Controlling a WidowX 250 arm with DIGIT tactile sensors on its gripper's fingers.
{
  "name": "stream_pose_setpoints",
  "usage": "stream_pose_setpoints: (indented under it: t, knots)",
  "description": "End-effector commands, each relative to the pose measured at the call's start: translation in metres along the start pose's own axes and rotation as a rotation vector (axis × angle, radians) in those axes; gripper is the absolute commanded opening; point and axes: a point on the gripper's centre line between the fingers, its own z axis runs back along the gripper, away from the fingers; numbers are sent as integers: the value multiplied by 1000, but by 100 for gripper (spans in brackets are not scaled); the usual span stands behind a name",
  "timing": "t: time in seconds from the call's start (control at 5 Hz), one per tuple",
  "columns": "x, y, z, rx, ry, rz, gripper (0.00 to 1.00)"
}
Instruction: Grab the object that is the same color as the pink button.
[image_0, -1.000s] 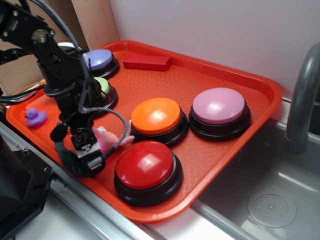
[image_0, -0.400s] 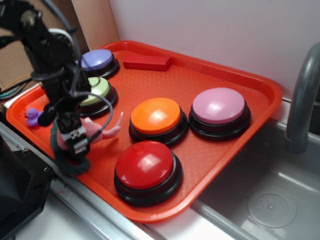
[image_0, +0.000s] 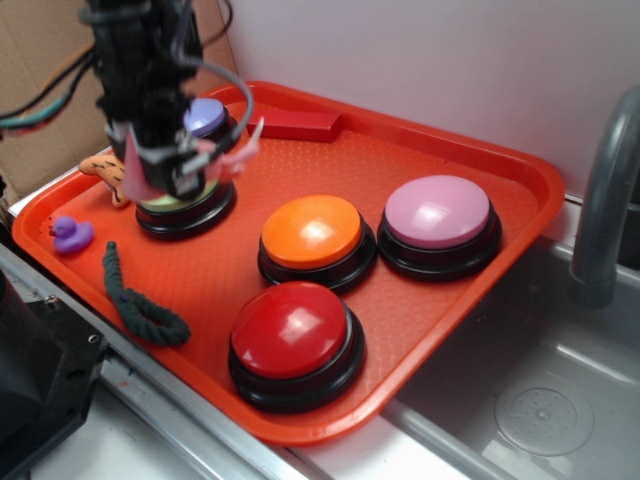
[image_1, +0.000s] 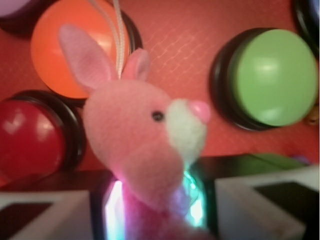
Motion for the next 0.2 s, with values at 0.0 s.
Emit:
stream_pose_setpoints:
  t: [0.0]
  knots:
    - [12,13,72,64,-50,156,0]
